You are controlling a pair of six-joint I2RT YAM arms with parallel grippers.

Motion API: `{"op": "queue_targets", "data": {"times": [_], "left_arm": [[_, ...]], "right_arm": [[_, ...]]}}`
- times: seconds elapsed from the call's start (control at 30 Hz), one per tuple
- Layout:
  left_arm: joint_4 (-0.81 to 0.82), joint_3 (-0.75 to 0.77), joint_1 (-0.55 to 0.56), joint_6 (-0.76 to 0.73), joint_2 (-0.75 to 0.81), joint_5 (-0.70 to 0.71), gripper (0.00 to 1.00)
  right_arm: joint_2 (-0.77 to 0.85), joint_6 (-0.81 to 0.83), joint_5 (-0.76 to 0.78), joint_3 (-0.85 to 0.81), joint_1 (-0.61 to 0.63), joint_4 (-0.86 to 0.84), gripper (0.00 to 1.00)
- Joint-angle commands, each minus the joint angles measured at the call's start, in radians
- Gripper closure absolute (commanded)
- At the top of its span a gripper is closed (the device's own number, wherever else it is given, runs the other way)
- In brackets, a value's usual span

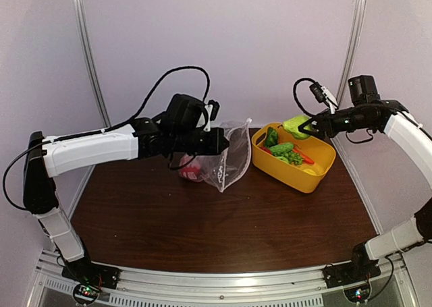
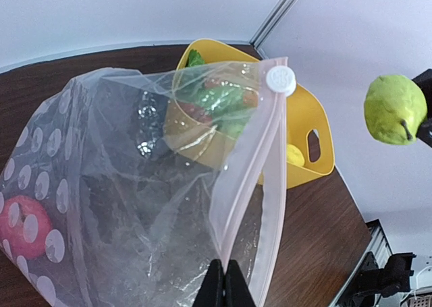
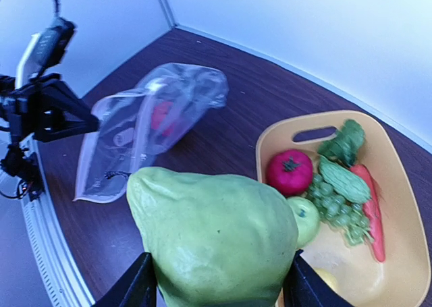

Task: Place the food in the zip-top bag and seal the zipper
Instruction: Pick up the fake fruit from the bin.

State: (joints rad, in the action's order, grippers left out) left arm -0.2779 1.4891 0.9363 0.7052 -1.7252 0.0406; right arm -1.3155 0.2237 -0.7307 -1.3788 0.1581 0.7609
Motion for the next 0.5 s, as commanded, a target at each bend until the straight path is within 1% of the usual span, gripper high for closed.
{"op": "queue_targets", "data": {"times": [0.0,0.1,0.23,0.3,0.33,0.4,0.47], "left_arm": [[0.086,0.031,-0.011,0.050,-0.009,-0.027,1.00],[0.110,0.034,-0.015,0.065,-0.010,-0.040,1.00],[0.120,0.046,-0.018,0.084,-0.014,-0.076,1.00],[0.126,0.048,-0.018,0.089,-0.013,-0.088,1.00],[0.130,0.047,-0.017,0.089,-0.013,-0.093,1.00],[0.142,0.043,-0.017,0.087,-0.013,-0.105,1.00],[0.156,0.036,-0.017,0.086,-0.013,-0.117,1.00]], "right_arm": [[0.026,-0.036,-0.191,0.029,0.097,-0.120,0.58],[0.016,-0.022,-0.176,0.016,0.186,-0.135,0.57],[-0.026,-0.016,-0.035,-0.025,0.296,-0.126,0.58],[-0.042,-0.014,0.062,-0.038,0.330,-0.129,0.59],[-0.049,-0.011,0.078,-0.040,0.337,-0.132,0.59],[-0.054,-0.007,0.069,-0.043,0.347,-0.141,0.59],[-0.056,0.004,0.016,-0.041,0.354,-0.145,0.58]]}}
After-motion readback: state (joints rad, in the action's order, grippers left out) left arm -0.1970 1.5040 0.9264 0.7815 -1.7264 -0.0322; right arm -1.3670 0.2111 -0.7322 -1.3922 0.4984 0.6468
